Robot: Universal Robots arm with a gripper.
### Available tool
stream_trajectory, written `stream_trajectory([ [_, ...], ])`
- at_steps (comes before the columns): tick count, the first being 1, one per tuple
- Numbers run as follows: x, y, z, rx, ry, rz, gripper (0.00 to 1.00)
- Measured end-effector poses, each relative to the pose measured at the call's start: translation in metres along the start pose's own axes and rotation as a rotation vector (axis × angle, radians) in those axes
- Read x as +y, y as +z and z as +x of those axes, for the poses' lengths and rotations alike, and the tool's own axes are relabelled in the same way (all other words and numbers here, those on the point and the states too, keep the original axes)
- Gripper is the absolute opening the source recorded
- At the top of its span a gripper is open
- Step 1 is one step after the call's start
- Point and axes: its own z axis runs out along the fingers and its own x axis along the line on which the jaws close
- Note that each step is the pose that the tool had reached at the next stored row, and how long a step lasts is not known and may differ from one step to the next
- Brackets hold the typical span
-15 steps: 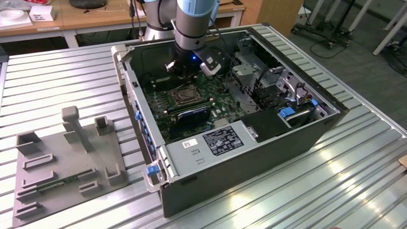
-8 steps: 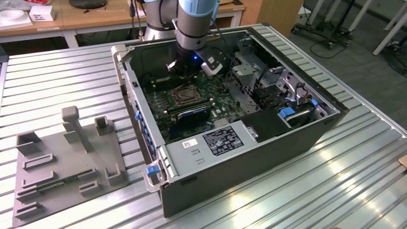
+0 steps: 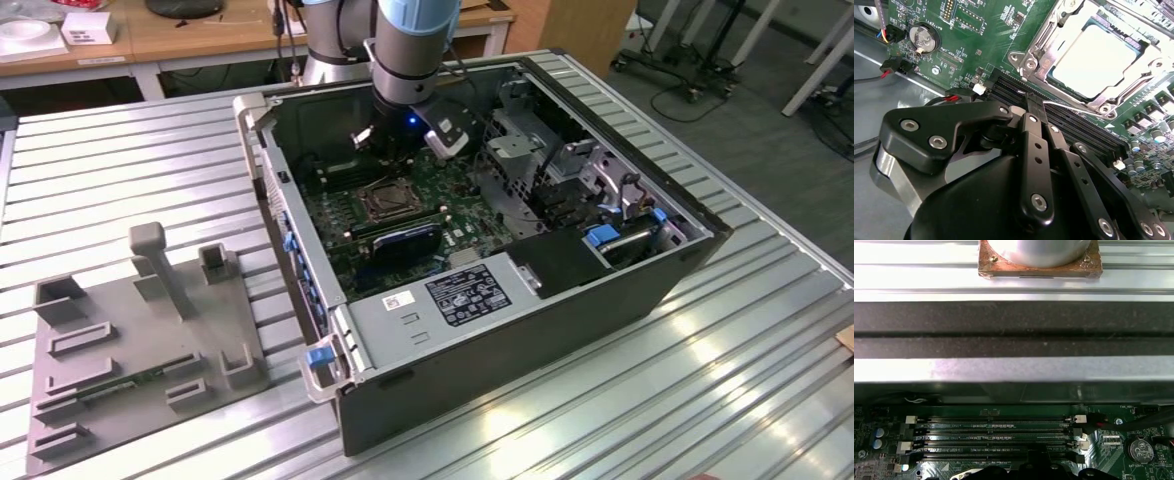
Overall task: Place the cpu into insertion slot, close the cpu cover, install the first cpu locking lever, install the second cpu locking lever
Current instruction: 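Install the first cpu locking lever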
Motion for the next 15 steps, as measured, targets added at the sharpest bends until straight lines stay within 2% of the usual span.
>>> stream_trajectory([
  [10,-0.0006,0.0019,-0.0011,0.0001,0.0,0.0002,0.11],
  [15,-0.0006,0.0022,-0.0039,0.0,0.0,0.0,0.11],
])
